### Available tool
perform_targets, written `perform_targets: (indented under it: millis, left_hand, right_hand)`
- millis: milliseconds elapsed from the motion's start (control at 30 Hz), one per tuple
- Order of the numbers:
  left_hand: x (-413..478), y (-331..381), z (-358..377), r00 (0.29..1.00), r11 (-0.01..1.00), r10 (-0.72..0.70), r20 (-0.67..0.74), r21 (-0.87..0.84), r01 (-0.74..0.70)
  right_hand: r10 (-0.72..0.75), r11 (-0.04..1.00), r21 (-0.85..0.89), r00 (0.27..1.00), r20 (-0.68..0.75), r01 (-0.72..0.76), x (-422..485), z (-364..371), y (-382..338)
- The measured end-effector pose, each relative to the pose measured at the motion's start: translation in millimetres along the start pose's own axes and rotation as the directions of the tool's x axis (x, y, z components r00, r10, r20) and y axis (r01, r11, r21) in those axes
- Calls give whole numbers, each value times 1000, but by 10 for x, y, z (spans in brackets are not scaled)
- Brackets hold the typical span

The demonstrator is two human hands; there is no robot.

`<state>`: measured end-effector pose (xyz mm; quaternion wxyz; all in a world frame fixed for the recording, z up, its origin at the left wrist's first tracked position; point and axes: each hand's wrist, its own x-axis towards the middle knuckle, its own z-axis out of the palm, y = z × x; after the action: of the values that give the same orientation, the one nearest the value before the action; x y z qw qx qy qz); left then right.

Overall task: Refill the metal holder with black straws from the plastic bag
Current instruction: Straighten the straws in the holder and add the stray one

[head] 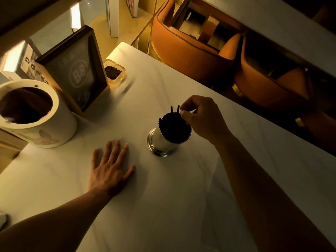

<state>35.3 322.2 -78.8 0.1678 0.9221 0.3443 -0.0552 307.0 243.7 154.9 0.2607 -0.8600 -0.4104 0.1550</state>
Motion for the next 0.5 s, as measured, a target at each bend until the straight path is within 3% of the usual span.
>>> perform_targets:
  millis: [167, 500]
  left_hand:
    - [11, -19, 36, 1000, 1000, -6, -1, 5, 6]
    - [4, 1, 10, 1000, 1000, -3, 11, 0, 3]
  right_hand:
    - [-173, 974, -117, 968, 182, 196, 16, 156, -124]
    - [-250, 936, -204, 949, 190, 288, 60, 306, -161]
